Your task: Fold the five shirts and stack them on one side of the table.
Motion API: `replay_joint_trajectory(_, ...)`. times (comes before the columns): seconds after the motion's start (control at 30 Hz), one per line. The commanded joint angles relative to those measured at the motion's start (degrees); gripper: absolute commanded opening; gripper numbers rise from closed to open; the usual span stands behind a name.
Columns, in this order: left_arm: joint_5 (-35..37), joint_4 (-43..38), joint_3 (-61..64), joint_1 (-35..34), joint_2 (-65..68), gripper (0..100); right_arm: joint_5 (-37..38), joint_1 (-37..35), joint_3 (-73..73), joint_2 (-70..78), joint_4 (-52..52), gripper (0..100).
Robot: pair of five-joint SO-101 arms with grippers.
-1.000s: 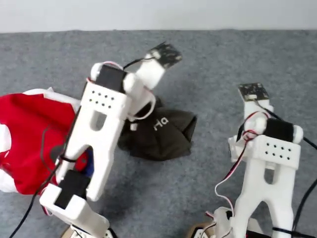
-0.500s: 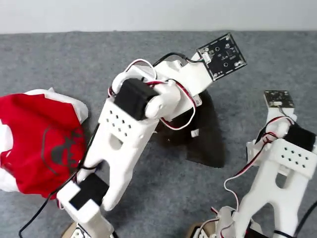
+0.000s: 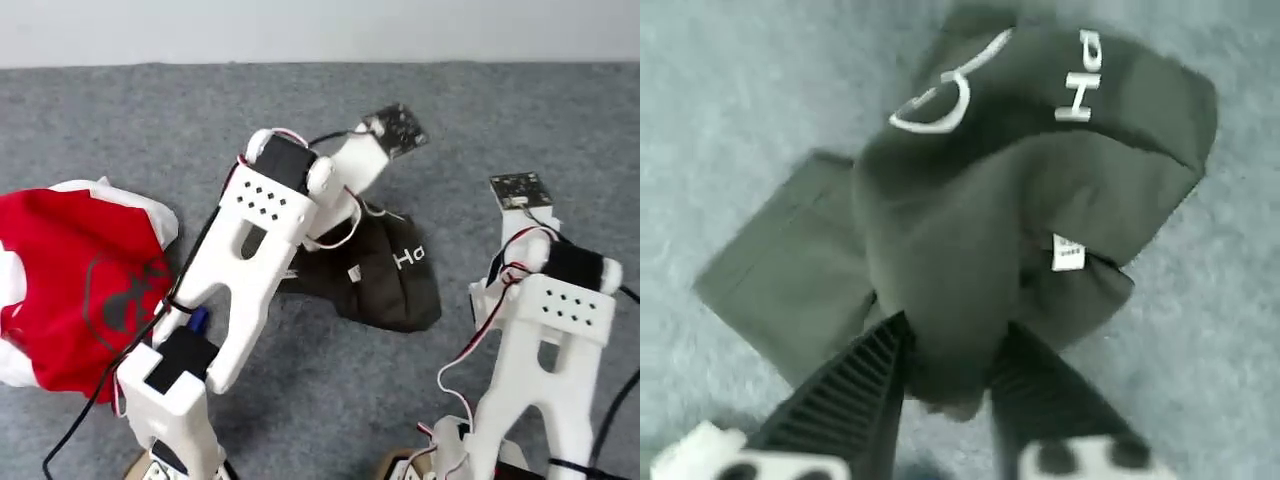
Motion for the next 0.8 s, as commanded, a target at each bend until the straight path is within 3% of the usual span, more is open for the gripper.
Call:
replay_joint_trajectory(0.0, 5.2, 1.0, -0.1, -1.8, -2.1, 23, 0.0, -0.8, -3.7, -0.7, 0.2, 29.2)
replay_joint_trajectory(0.2, 7.7, 1.1, -5.5, -7.2, -8.3, 26, 0.0, -4.1, -3.7, -0.4, 0.1, 29.2)
replay_joint_trajectory(0.4, 10.2, 1.2, -3.9, -17.4, -17.2, 26, -3.2, -15.2, -3.7, 0.0, -2.8, 29.2)
replay_joint_trajectory(0.6, 10.0, 1.2, 3.2, -25.1, -26.2, 21, -6.8, -27.0, -3.3, 2.2, -8.5, 29.2)
replay_joint_trajectory(0.77, 10.0, 1.2, 13.1, -27.7, -34.4, 21, -10.0, -32.3, -3.7, 12.1, -12.5, 29.2)
